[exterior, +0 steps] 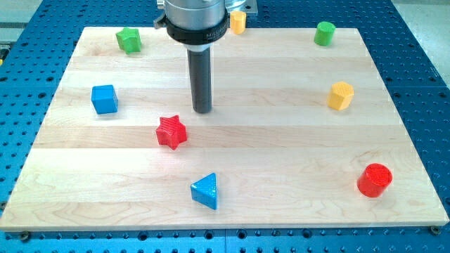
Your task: Move the red star horizontally left to the triangle
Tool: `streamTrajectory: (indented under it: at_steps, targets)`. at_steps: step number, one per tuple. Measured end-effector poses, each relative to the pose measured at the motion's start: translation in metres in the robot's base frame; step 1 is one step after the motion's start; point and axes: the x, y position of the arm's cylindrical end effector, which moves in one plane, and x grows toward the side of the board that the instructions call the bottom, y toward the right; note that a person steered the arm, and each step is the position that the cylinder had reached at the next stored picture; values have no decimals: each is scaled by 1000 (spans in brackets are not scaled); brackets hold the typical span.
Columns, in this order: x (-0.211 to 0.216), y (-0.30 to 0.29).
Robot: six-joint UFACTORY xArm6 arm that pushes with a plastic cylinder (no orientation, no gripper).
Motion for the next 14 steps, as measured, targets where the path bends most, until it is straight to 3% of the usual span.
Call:
streamTrajectory:
  at_steps: [1, 3, 5, 8, 14]
  targets:
    - [50, -6]
    - [71, -123]
    - [29, -94]
    - [28, -151]
    - [28, -155]
